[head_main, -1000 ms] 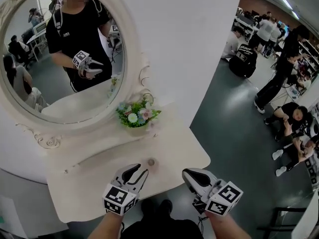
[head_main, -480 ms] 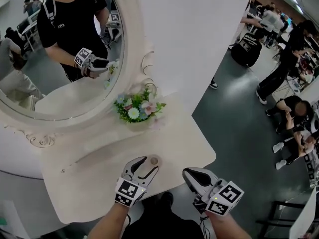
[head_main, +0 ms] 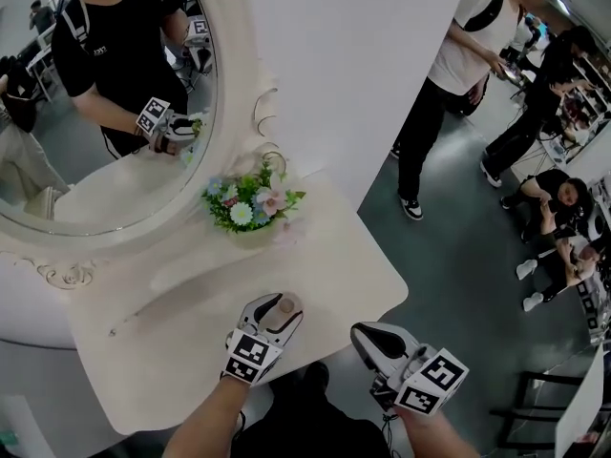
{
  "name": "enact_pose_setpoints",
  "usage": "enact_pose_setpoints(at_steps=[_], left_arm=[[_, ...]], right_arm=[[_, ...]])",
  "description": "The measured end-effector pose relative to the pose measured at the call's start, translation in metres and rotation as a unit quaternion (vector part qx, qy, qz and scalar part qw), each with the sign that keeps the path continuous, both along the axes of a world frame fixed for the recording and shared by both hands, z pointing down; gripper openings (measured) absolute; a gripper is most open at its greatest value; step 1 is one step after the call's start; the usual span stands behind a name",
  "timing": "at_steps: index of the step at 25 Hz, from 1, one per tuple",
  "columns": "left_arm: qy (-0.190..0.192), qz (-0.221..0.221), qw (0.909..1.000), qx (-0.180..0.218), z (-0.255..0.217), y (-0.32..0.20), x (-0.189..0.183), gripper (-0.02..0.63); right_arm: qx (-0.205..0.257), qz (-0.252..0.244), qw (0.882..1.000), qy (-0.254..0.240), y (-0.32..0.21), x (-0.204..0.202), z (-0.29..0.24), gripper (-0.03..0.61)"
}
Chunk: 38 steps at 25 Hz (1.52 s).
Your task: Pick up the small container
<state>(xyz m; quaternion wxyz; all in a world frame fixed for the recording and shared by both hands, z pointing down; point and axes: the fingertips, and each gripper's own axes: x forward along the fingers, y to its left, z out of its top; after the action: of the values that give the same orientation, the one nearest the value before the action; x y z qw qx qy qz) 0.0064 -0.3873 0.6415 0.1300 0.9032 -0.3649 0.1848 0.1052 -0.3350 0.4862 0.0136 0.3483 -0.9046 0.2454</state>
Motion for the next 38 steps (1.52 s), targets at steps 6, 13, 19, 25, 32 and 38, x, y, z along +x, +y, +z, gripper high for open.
enact_pose_setpoints(at_steps=[6, 13, 19, 25, 32, 38], left_arm=[[-0.008, -0.022, 0.9996, 0.015, 0.003, -0.005, 0.0, 0.167], [-0.022, -0.026, 0.9991, 0.026, 0.004, -0.008, 0.003, 0.15], [-0.014, -0.041, 0.9987, 0.027, 0.007, -0.013, 0.005, 0.16], [-0.031, -0.047, 0.9983, 0.017, 0.007, -0.016, 0.005, 0.147], [-0.024, -0.042, 0.9985, 0.028, -0.028, -0.015, 0.005, 0.147], [-0.048, -0.049, 0.9958, 0.061, -0.085, -0.015, -0.006, 0.146]], right_arm=[[-0.002, 0.012, 1.0, 0.006, 0.007, 0.011, -0.004, 0.011], [0.009, 0.017, 1.0, 0.009, 0.014, 0.018, -0.016, 0.011], [0.012, 0.014, 1.0, 0.01, 0.02, 0.02, -0.021, 0.011], [0.015, 0.015, 1.0, 0.006, 0.021, 0.023, -0.024, 0.011], [0.03, 0.024, 0.999, -0.003, 0.019, 0.027, -0.033, 0.011], [0.043, 0.016, 0.999, -0.023, 0.012, 0.02, -0.05, 0.011]])
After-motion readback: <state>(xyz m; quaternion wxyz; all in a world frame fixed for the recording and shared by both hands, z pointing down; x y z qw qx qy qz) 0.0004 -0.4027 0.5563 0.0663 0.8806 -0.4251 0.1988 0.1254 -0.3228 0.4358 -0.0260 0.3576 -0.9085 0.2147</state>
